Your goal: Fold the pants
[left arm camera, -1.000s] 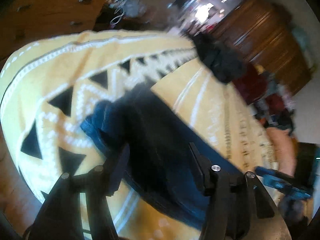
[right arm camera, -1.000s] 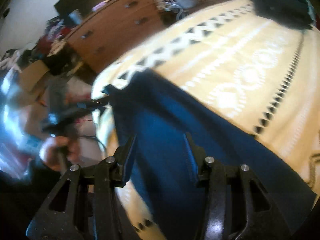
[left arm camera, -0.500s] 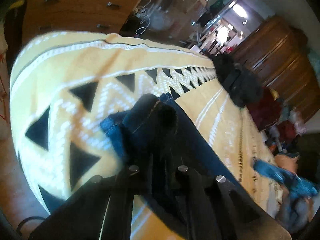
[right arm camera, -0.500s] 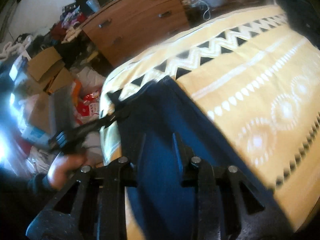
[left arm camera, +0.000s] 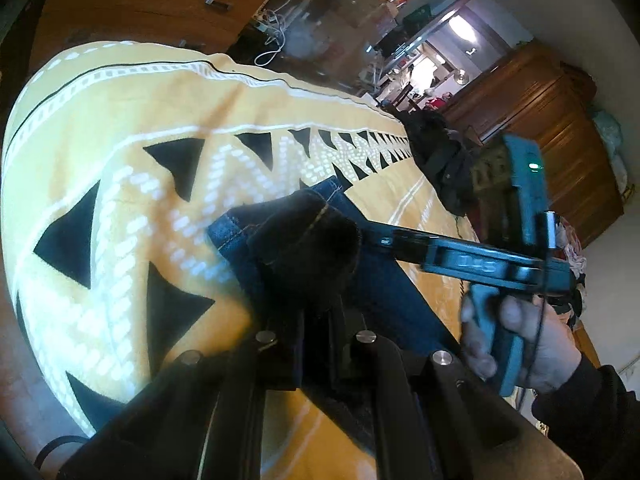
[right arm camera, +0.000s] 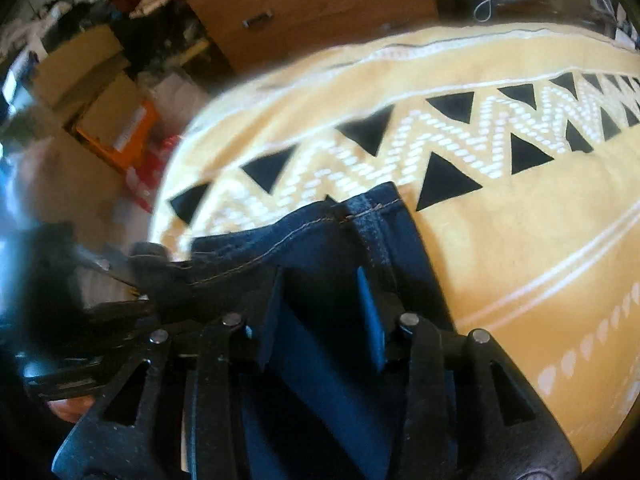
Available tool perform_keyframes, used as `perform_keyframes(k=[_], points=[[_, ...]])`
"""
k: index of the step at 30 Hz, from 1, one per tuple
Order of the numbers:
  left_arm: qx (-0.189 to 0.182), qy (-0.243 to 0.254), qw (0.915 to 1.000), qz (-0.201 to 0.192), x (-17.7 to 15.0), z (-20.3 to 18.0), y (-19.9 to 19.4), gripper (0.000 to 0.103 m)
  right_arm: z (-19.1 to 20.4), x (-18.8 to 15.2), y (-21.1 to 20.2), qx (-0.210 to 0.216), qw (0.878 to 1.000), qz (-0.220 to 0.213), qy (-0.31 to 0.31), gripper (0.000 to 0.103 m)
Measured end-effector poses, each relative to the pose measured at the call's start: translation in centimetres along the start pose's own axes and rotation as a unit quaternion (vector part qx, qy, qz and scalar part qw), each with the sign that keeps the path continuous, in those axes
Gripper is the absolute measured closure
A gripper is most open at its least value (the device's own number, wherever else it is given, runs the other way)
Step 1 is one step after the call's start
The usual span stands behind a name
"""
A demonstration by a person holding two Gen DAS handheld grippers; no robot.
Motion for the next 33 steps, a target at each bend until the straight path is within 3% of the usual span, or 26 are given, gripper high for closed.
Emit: perform_keyframes(k=[2,3,4,7,11,13,15,16,18,21,22,23,24,25,28,29,31,33], points=[[-0.001,0.001,1.0,0.001,0.1,0.1,0.3,0.095,-0.3,0.0,0.4,0.004,1.0,0.0,0.016,0.069],[-0.002,0.001,1.0,0.0,0.1,0.1,0.3,0.095,-0.4,-0.1,0.5,0.001,1.0,0.003,0.022,0.078],[-0.003,0.002,1.0,0.0,0.2,0.0,0.4,0.095,-0.4,-0.1,0.5,-0.001,1.0,0.004,0.023,0.094],[-0.014,0.009,0.9999,-0.005,0.8,-0.6,0.4,0.095,-0.2,-0.4,-1.1,0.005,0.999,-0.021,0.029,0.1],[-0.073,0.04,0.996,-0.034,2.3,-2.7,-0.6,0.095,-0.2,0.5,-6.4,-0.006,0.993,-0.109,0.036,0.1],[-0.077,0.046,0.995,-0.043,2.5,-2.5,-0.4,0.09,-0.7,0.6,-7.7,-0.02,0.99,-0.135,0.042,0.1],[-0.063,0.022,0.9973,-0.031,2.4,-0.5,0.7,0.089,-1.2,0.7,-6.5,-0.015,0.992,-0.117,0.049,0.1],[-0.038,-0.003,0.9989,-0.027,2.5,1.4,1.2,0.089,-1.6,0.5,-5.1,-0.035,0.993,-0.099,0.047,0.097],[-0.06,-0.049,0.9968,-0.019,2.7,3.5,1.2,0.093,-1.9,-0.1,-2.7,-0.039,0.996,-0.058,0.047,0.096],[-0.053,-0.03,0.9973,-0.04,3.4,3.3,-0.7,0.089,-1.6,-0.7,-3.0,-0.07,0.995,-0.063,0.04,0.086],[-0.054,-0.028,0.9968,-0.051,3.7,3.2,-1.4,0.077,-1.6,-0.6,-3.6,-0.076,0.994,-0.073,0.043,0.071],[-0.034,-0.028,0.9962,-0.075,4.4,3.5,-2.4,0.055,-1.4,-0.8,-4.8,-0.09,0.991,-0.088,0.049,0.063],[-0.02,-0.025,0.9954,-0.091,4.8,3.7,-3.0,0.051,-1.2,-0.9,-5.7,-0.102,0.988,-0.099,0.052,0.054],[-0.015,-0.017,0.995,-0.097,5.1,3.7,-3.4,0.05,-0.7,-1.2,-6.6,-0.107,0.987,-0.11,0.056,0.054],[-0.004,-0.003,0.9952,-0.097,5.8,3.9,-3.8,0.05,3.3,-2.9,-7.9,-0.056,0.991,-0.115,0.031,0.057],[-0.003,-0.002,0.9953,-0.097,5.8,4.1,-3.9,0.05,5.1,-4.1,-7.5,-0.033,0.995,-0.096,0.015,0.058],[0.0,-0.002,0.9956,-0.094,5.6,4.6,-4.3,0.05,7.4,-6.0,-6.1,-0.005,0.998,-0.059,0.0,0.073],[0.001,-0.008,0.996,-0.089,5.2,5.2,-4.5,0.05,9.1,-8.0,-4.6,0.005,0.999,-0.028,-0.015,0.074]])
Point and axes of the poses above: each gripper's, at about its wrist camera, not at the fingertips, and y roughly the way its jaws point, z to its left, x to its top, the point moved 5 cm from there along y, roughly the way its jaws point, and after that the axes turned 3 degrees about -y, right-handed, at the moved point
